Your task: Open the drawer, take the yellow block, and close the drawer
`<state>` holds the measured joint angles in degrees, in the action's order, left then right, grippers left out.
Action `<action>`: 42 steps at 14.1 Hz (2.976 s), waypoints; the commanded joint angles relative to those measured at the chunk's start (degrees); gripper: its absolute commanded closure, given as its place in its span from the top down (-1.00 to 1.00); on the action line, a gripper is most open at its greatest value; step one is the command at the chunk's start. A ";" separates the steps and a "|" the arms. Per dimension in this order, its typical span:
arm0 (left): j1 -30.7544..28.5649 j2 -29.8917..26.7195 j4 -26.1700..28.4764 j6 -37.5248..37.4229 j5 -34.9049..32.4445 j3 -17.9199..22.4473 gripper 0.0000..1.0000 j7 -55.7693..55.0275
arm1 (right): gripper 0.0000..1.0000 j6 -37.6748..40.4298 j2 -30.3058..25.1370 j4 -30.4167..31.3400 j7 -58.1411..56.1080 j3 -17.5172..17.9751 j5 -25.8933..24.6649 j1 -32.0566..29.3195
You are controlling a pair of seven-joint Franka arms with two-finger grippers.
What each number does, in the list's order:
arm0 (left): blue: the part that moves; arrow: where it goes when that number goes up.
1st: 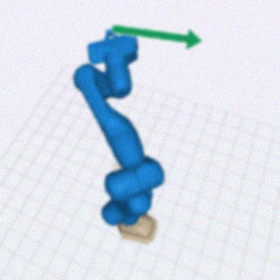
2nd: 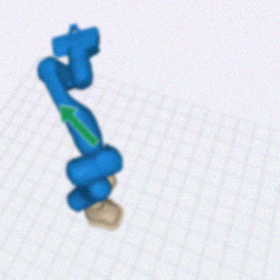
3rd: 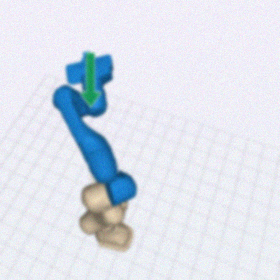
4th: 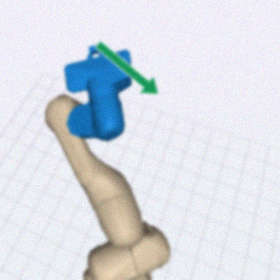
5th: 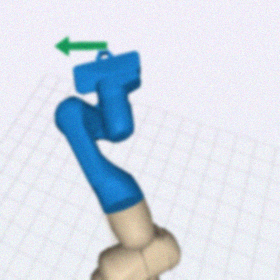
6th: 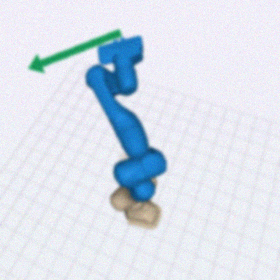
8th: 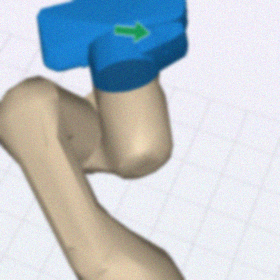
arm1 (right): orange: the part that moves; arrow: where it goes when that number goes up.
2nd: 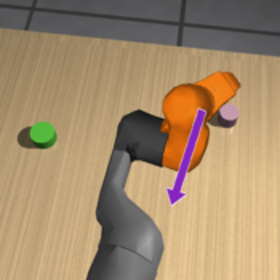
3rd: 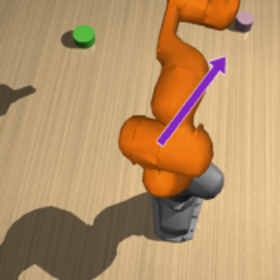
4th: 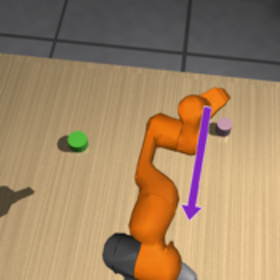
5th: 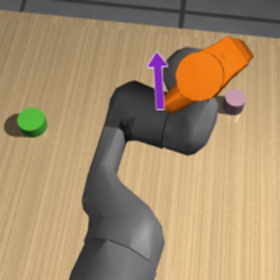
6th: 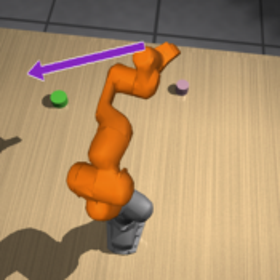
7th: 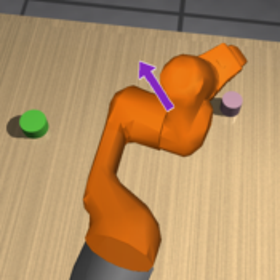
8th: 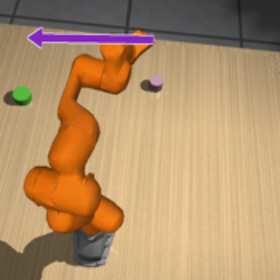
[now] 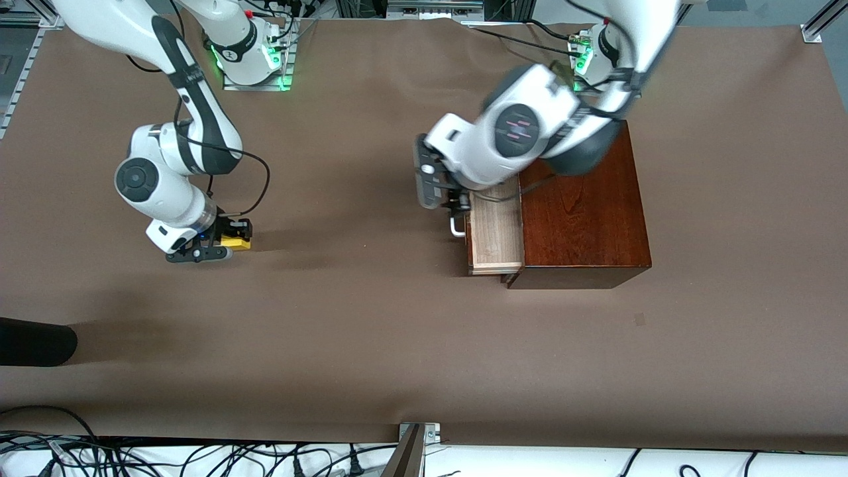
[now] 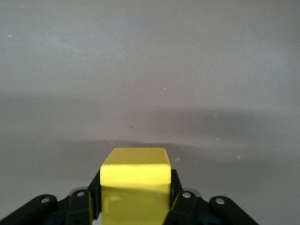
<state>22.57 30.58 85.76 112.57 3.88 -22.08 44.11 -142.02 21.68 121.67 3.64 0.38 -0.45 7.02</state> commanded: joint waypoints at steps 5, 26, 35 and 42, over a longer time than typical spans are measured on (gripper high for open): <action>4.41 5.28 -0.51 -1.72 -12.22 0.54 1.00 1.51 | -0.62 -5.99 3.98 -0.11 2.07 0.76 -0.86 -0.60; -6.65 -2.71 -5.86 -21.43 -10.31 1.42 1.00 1.24 | 1.00 34.60 -20.88 -21.38 0.23 3.84 -2.45 -0.25; -14.66 -9.74 -11.50 -27.41 -5.91 10.71 1.00 -0.94 | 1.00 44.28 -21.15 -25.86 -6.28 1.56 0.37 -0.34; -17.91 -23.19 5.01 -11.95 -5.28 15.74 1.00 -37.70 | 1.00 47.35 -20.98 -27.01 -6.45 1.47 0.37 -0.34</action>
<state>4.82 12.12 83.41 96.55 -2.79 -6.70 18.28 -97.37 0.92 95.62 -1.60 1.85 -1.03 7.00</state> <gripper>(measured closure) 0.000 0.000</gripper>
